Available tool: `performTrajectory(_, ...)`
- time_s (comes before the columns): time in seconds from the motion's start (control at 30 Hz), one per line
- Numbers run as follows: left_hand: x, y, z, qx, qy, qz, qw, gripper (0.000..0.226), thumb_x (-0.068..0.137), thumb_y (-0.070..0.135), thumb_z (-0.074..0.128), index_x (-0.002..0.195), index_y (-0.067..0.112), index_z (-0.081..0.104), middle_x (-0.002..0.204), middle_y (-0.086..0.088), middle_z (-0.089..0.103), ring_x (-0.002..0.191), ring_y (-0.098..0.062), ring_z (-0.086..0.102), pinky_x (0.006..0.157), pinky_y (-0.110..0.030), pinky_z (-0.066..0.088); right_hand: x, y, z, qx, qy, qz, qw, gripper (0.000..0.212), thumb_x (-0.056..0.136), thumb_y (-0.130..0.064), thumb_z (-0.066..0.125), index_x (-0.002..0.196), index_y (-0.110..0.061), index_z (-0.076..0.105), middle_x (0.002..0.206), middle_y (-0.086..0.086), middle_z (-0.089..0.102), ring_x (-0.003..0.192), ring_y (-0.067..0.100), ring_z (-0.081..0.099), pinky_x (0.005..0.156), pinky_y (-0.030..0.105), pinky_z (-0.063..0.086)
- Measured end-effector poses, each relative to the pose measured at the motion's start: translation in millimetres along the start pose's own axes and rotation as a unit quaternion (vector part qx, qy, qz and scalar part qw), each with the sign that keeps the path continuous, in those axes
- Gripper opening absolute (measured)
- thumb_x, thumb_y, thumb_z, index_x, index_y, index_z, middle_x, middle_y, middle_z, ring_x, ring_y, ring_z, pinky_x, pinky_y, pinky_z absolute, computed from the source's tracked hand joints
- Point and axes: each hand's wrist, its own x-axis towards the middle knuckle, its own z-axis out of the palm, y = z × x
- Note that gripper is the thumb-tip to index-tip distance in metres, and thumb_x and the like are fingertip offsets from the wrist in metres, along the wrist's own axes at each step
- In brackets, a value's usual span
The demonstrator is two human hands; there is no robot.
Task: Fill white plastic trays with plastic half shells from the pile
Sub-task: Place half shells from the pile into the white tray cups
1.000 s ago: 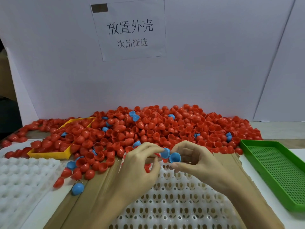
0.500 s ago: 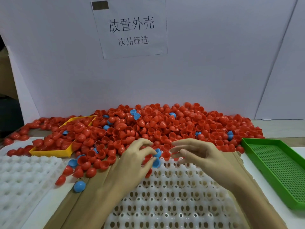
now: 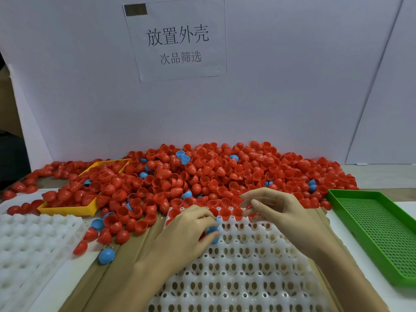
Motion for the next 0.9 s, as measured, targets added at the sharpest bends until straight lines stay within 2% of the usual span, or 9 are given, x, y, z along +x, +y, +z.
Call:
performTrajectory(0.17, -2, -3, 10, -0.014, -0.018, -0.002, 1.000, 0.021, 0.100, 0.036, 0.065, 0.111, 0.025, 0.078, 0.115, 0.018, 0.066, 0.109, 0.003, 0.053, 0.100, -0.017, 0.045, 1, 1, 0, 0.003, -0.001, 0.002, 1.000, 0.021, 0.105, -0.011, 0.060, 0.113, -0.016, 0.078, 0.108, 0.004, 0.079, 0.100, 0.022, 0.076, 0.087, 0.028, 0.061)
performTrajectory(0.3, 1, -1, 2, -0.072, -0.006, -0.044, 0.996, 0.021, 0.098, 0.040, 0.066, 0.111, 0.029, 0.078, 0.111, 0.024, 0.067, 0.108, 0.009, 0.057, 0.094, -0.004, 0.041, 2, 4, -1, 0.006, -0.002, -0.001, 1.000, 0.021, 0.105, -0.012, 0.061, 0.111, -0.018, 0.080, 0.107, 0.004, 0.079, 0.099, 0.021, 0.077, 0.086, 0.029, 0.062)
performTrajectory(0.47, 14, -14, -15, -0.177, 0.108, -0.166, 0.964, 0.012, 0.096, 0.022, 0.070, 0.102, 0.026, 0.080, 0.100, 0.020, 0.073, 0.099, 0.005, 0.066, 0.086, -0.007, 0.049, 4, 7, -5, 0.010, 0.015, 0.004, 1.000, 0.024, 0.104, -0.013, 0.060, 0.107, -0.023, 0.081, 0.107, 0.004, 0.079, 0.099, 0.023, 0.077, 0.091, 0.034, 0.063)
performTrajectory(0.53, 21, -26, -17, -0.174, 0.127, -0.212, 0.953, 0.012, 0.096, 0.020, 0.070, 0.102, 0.027, 0.079, 0.097, 0.019, 0.074, 0.095, 0.007, 0.065, 0.081, -0.004, 0.048, 4, 8, -5, 0.014, 0.020, 0.004, 1.000, 0.025, 0.104, -0.012, 0.060, 0.105, -0.024, 0.082, 0.106, 0.004, 0.079, 0.098, 0.023, 0.077, 0.089, 0.033, 0.063)
performTrajectory(0.63, 37, -42, -14, -0.121, 0.105, -0.233, 0.959, 0.014, 0.096, 0.020, 0.070, 0.107, 0.026, 0.076, 0.100, 0.019, 0.071, 0.091, 0.006, 0.065, 0.076, -0.005, 0.050, 4, 8, -7, 0.020, 0.023, 0.004, 1.000, 0.024, 0.105, -0.012, 0.060, 0.105, -0.023, 0.082, 0.106, 0.005, 0.079, 0.097, 0.023, 0.077, 0.087, 0.031, 0.063)
performTrajectory(0.73, 64, -52, -10, -0.070, 0.064, -0.185, 0.978, 0.026, 0.098, 0.018, 0.067, 0.123, 0.024, 0.070, 0.114, 0.011, 0.068, 0.094, 0.003, 0.061, 0.088, -0.018, 0.055, 4, 8, -7, 0.025, 0.024, 0.007, 0.999, 0.023, 0.105, -0.011, 0.060, 0.106, -0.021, 0.081, 0.106, 0.006, 0.079, 0.097, 0.024, 0.077, 0.086, 0.030, 0.063)
performTrajectory(0.8, 81, -58, -7, -0.035, -0.001, -0.104, 0.994, 0.037, 0.101, 0.019, 0.062, 0.137, 0.031, 0.062, 0.131, 0.013, 0.059, 0.095, 0.006, 0.057, 0.089, -0.017, 0.051, 4, 9, -7, 0.028, 0.026, 0.011, 0.999, 0.024, 0.105, -0.011, 0.060, 0.106, -0.021, 0.081, 0.105, 0.006, 0.079, 0.097, 0.024, 0.077, 0.085, 0.030, 0.062)
performTrajectory(0.9, 99, -69, 2, 0.094, -0.103, 0.001, 0.990, 0.039, 0.103, 0.023, 0.058, 0.142, 0.030, 0.058, 0.143, 0.013, 0.050, 0.117, 0.000, 0.054, 0.098, -0.022, 0.049, 4, 9, -7, 0.026, 0.032, 0.017, 0.999, 0.025, 0.105, -0.010, 0.060, 0.104, -0.021, 0.082, 0.104, 0.006, 0.079, 0.096, 0.024, 0.077, 0.084, 0.031, 0.063)
